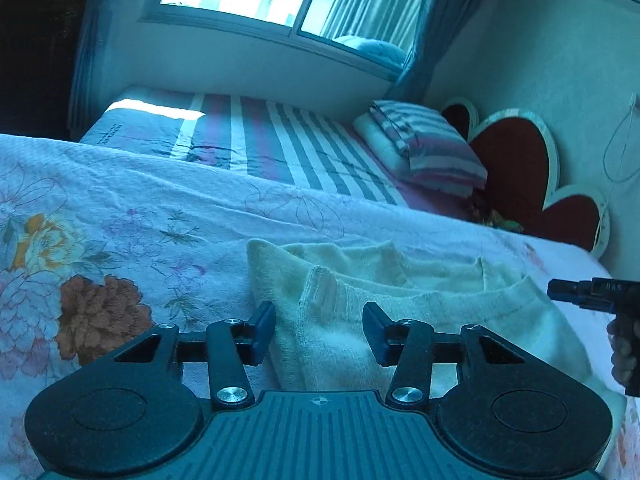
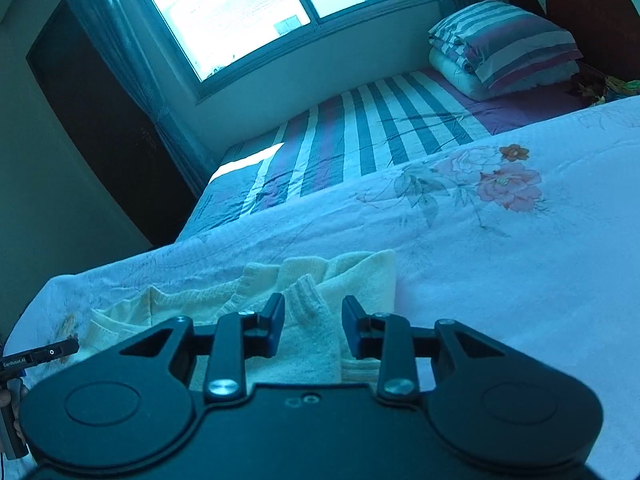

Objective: Fold small clothes
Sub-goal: 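Open both grippers and release the folded hem onto the sweater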

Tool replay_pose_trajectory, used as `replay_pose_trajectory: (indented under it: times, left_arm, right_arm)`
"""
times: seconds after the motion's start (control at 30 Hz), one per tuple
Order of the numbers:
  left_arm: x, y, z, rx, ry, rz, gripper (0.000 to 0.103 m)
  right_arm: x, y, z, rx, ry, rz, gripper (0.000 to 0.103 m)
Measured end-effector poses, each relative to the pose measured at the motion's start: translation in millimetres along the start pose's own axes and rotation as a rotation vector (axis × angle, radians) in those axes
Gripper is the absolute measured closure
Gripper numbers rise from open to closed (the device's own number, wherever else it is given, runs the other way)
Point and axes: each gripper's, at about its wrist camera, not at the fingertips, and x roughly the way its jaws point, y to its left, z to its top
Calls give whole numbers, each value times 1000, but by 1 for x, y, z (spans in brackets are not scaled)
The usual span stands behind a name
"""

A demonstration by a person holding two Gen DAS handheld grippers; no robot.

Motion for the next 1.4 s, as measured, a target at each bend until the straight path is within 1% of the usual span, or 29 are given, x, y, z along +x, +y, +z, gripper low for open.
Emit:
replay_pose_trajectory:
  times: [0.03, 0.07, 0.1, 0.13, 0.17, 0.2, 0.27, 0.33, 0.43, 0.53, 0.67, 0.73, 0.8, 0.83, 0.87, 0.9, 0.93, 0.97, 1.0, 1.07, 1.1, 1.13, 1.17, 1.2, 1.23, 1.27, 1.3, 1.37, 1.4]
  left_arm:
    - [3, -2, 4, 11, 13, -1, 55]
    - [4, -3, 7, 16, 20, -7, 58]
    - [6, -4, 9, 17, 27, -17, 68]
    - [8, -5, 10, 16, 44, -28, 96]
    - [10, -5, 12, 20, 48, -25, 101]
    - [8, -6, 12, 21, 32, -33, 101]
    - [2, -6, 13, 14, -37, -57, 101]
    - [-2, -3, 17, 0, -85, -70, 101]
    - [1, -5, 26, 0, -114, -71, 101]
    - [9, -4, 33, -1, -113, -59, 101]
    - [27, 0, 33, -23, -86, -45, 101]
    - [38, 1, 30, -20, -47, -21, 101]
    - [49, 2, 24, -16, 8, 33, 100]
    - [47, 4, 21, -23, -1, 40, 96]
    - [41, 4, 20, -36, -17, 63, 92]
    - [32, 1, 20, -34, -44, 105, 91]
    - [21, -5, 20, -10, -88, 133, 90]
    - [12, -12, 21, 12, -129, 137, 90]
    - [9, -22, 23, 33, -142, 111, 90]
    - [16, -47, 24, 100, -119, 87, 90]
    - [23, -60, 23, 128, -97, 73, 90]
    - [32, -70, 22, 134, -70, 63, 85]
    - [38, -80, 21, 141, -52, 57, 71]
    - [42, -91, 18, 160, -50, 64, 62]
    - [44, -100, 16, 180, -62, 71, 47]
    - [46, -107, 15, 197, -64, 71, 44]
    - [51, -111, 14, 209, -46, 79, 44]
    - [60, -113, 12, 216, -11, 113, 44]
    - [61, -110, 11, 219, -10, 124, 44]
  right_arm:
    - [6, 0, 0, -7, 18, 0, 70]
    - [10, 1, -1, -19, 38, 3, 72]
    - [14, 2, -2, -32, 55, 10, 74]
    - [16, 4, -2, -48, 63, 8, 82]
    - [16, 7, -2, -71, 62, -1, 98]
    - [14, 9, -1, -88, 51, -6, 99]
    - [5, 14, 1, -120, -1, -3, 99]
    - [-2, 21, 5, -150, -46, -3, 99]
    - [-4, 23, 13, -158, -79, -10, 99]
    - [4, 15, 22, -129, -86, -25, 99]
    - [21, -1, 23, -67, -69, -60, 99]
    - [30, -6, 19, -55, -44, -81, 99]
    - [40, -9, 13, -62, 0, -107, 100]
    - [39, -11, 11, -55, -6, -112, 100]
    - [35, -9, 10, -51, -28, -136, 92]
    - [26, -2, 10, -79, -61, -186, 86]
    - [17, 8, 9, -127, -102, -210, 86]
    - [10, 17, 9, -163, -122, -175, 89]
    - [11, 27, 10, -183, -103, -127, 90]
    - [27, 56, 5, -256, -23, -55, 90]
    - [37, 73, 0, -303, 4, -36, 88]
    - [46, 87, -6, -332, 28, -18, 87]
    - [55, 99, -10, -351, 42, 2, 87]
    - [60, 110, -15, -368, 47, 23, 89]
    - [65, 118, -19, -372, 55, 39, 90]
    - [71, 126, -23, -376, 64, 55, 90]
    - [75, 131, -26, -385, 72, 63, 90]
    - [81, 133, -29, -397, 77, 49, 91]
    - [82, 130, -27, -388, 75, 43, 92]
